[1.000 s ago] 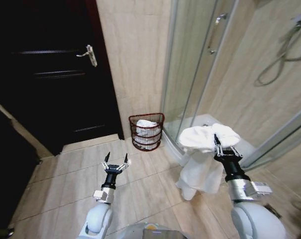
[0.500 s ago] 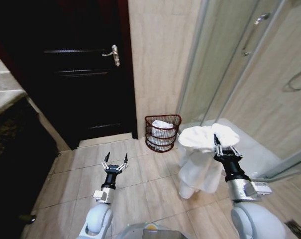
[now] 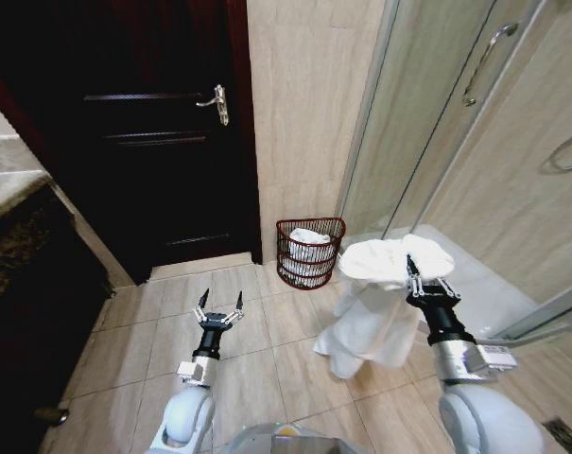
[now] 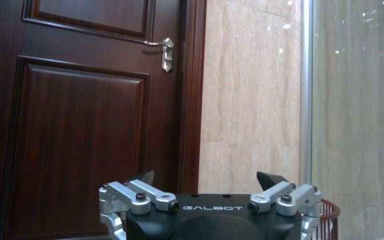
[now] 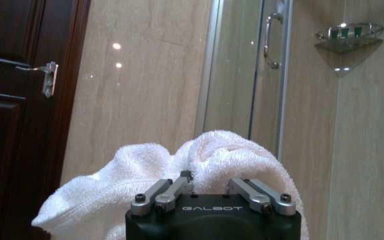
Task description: Discard the used towel into the hamper.
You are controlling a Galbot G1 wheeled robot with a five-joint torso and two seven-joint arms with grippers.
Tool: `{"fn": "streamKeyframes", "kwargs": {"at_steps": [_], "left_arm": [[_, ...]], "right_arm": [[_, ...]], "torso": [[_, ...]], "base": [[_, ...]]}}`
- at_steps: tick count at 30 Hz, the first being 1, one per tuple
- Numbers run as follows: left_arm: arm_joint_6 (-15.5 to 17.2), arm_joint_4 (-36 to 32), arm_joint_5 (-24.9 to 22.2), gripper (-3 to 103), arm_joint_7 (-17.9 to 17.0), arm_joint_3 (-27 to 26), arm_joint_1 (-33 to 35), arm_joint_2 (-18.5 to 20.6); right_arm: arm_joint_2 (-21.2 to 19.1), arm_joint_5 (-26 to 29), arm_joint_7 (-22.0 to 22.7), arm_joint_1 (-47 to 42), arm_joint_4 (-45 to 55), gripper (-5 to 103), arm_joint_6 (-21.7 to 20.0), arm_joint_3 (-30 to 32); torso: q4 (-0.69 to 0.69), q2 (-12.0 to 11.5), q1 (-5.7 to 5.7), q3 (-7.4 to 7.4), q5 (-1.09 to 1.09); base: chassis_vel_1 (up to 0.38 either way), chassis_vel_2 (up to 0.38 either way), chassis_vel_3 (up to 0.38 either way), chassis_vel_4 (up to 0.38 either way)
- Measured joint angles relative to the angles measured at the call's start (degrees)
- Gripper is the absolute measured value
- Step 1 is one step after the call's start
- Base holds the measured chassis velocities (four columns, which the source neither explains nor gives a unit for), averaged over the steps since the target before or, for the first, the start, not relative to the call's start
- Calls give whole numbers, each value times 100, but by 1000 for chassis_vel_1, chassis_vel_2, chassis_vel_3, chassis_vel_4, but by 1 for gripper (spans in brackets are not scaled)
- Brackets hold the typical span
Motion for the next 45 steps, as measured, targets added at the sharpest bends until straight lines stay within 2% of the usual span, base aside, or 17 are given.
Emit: {"fn": "streamKeyframes", "kwargs": {"at_steps": [45], "left_arm": [[0, 0, 0, 100, 5, 0, 0, 0]], "right_arm": [[0, 1, 4, 0, 5, 18, -3, 0]], "torso": [[0, -14, -6, -10, 1]], "base": [[0, 0, 0, 0]]}}
